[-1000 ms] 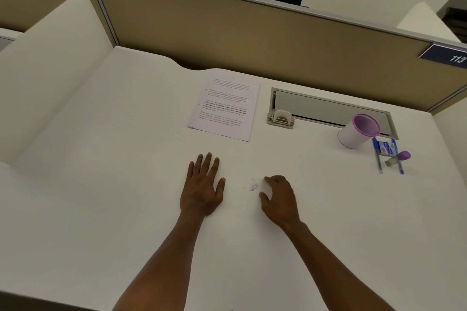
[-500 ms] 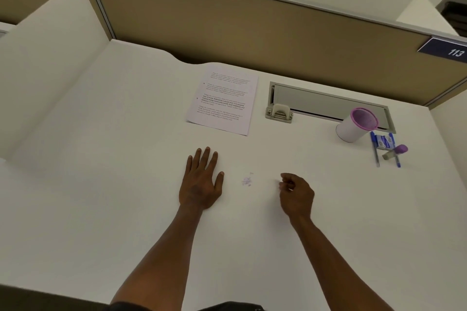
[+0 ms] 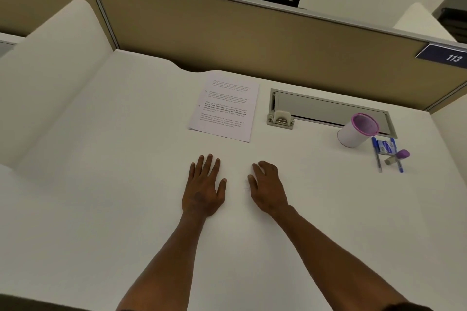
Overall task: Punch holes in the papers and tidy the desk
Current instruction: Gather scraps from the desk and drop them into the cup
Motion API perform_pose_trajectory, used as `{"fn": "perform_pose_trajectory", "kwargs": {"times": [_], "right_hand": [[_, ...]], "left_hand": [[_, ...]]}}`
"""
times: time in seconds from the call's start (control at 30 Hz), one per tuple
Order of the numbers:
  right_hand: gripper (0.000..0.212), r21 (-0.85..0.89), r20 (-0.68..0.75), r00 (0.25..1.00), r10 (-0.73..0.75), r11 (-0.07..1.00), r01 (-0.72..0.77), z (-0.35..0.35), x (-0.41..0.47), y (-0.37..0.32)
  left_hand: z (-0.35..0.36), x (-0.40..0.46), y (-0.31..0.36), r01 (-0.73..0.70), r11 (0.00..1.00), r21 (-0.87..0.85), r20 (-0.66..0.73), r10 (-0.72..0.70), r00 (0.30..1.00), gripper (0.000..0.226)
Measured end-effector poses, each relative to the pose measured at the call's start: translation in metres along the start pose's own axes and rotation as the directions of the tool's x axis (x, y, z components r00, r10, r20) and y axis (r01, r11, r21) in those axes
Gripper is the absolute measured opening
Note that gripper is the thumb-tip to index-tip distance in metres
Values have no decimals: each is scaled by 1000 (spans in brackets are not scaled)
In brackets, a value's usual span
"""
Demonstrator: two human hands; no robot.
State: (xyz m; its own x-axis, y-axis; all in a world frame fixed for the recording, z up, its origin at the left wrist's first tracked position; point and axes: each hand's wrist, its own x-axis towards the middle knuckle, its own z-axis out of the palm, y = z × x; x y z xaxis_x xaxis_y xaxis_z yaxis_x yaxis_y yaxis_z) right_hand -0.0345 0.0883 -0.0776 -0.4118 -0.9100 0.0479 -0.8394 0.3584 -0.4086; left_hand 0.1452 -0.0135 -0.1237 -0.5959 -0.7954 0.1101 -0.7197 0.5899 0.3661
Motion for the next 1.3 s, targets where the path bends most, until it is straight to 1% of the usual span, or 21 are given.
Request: {"fn": "perform_pose_trajectory", "kwargs": {"times": [0.17, 0.3, 0.4, 0.47, 0.53, 0.6, 0.7, 0.77, 0.83, 0.9, 0.93, 0.97, 1.0, 1.03, 1.07, 1.1, 1.13, 1.17, 1.2, 1.23, 1.3], "right_hand": [[52, -76, 65, 988, -142, 986, 146, 10, -23, -6], [41, -101, 85, 967, -240, 963, 248, 10, -36, -12], [40, -161, 73, 940, -334, 926, 342, 5, -38, -7], [31, -188, 94, 919, -383, 900, 394, -2, -35, -4], [20, -190, 150, 908, -392, 890, 415, -9, -30, -1], [20, -177, 213, 908, -361, 900, 399, -15, -24, -1], [22, -162, 267, 917, -295, 924, 345, -17, -15, -7], [22, -209, 290, 932, -217, 936, 283, -15, -12, -16], [19, -238, 282, 949, -143, 948, 213, -10, -12, -24], [19, -171, 234, 970, -70, 979, 112, -7, -13, -27], [21, -89, 198, 980, -3, 996, 21, -7, -11, -27], [23, 32, 164, 981, 99, 994, -105, -9, -9, -26], [22, 192, 143, 963, 229, 948, -254, -12, -7, -24], [20, 387, 157, 915, 372, 829, -404, -15, -4, -20], [19, 588, 233, 839, 492, 616, -525, -19, -2, -15], [20, 745, 350, 762, 545, 331, -579, -24, -1, -10], [20, 820, 463, 704, 538, 42, -571, -31, 0, -5], [18, 832, 536, 670, 513, -188, -522, -38, -1, 1], [15, 818, 575, 654, 492, -342, -463, -47, -1, 8], [14, 799, 593, 651, 473, -442, -407, -56, -2, 17], [13, 767, 594, 676, 437, -561, -312, -78, -1, 35]], "left_hand": [[3, -1, -1, 2, 1000, 16, 6, -2, 1000, 66], [4, 0, -2, 4, 1000, 16, 16, -5, 1000, 66], [4, 0, -1, 6, 1000, 8, 21, -7, 1000, 66], [3, 0, -1, 7, 1000, 11, 31, -7, 999, 66], [2, 0, -1, 8, 1000, 13, 40, -8, 999, 66], [1, 0, -1, 8, 1000, 7, 37, -8, 999, 66], [0, 0, -1, 5, 1000, -2, 34, -5, 999, 66], [-1, 0, -1, 5, 1000, 3, 40, -5, 999, 66], [-1, 0, 0, 6, 1000, 8, 46, -6, 999, 66], [-2, 0, 1, 5, 1000, 7, 47, -5, 999, 66], [-2, 0, 1, 5, 1000, 10, 50, -5, 999, 66], [-2, 0, 1, 5, 1000, 15, 55, -6, 998, 67], [-3, 0, 1, 7, 1000, 19, 58, -9, 998, 66], [-3, -1, 1, 11, 1000, 22, 60, -12, 998, 66], [-4, -1, 1, 13, 1000, 21, 61, -15, 998, 66], [-4, -1, 1, 14, 1000, 22, 62, -15, 998, 66], [-4, -1, 2, 13, 1000, 25, 65, -15, 998, 66], [-4, -1, 3, 14, 1000, 28, 69, -16, 998, 65], [-4, 0, 3, 15, 999, 29, 72, -17, 997, 66], [-3, 0, 3, 16, 999, 29, 72, -18, 997, 66], [-1, 0, 2, 11, 999, 38, 69, -14, 998, 66]]}}
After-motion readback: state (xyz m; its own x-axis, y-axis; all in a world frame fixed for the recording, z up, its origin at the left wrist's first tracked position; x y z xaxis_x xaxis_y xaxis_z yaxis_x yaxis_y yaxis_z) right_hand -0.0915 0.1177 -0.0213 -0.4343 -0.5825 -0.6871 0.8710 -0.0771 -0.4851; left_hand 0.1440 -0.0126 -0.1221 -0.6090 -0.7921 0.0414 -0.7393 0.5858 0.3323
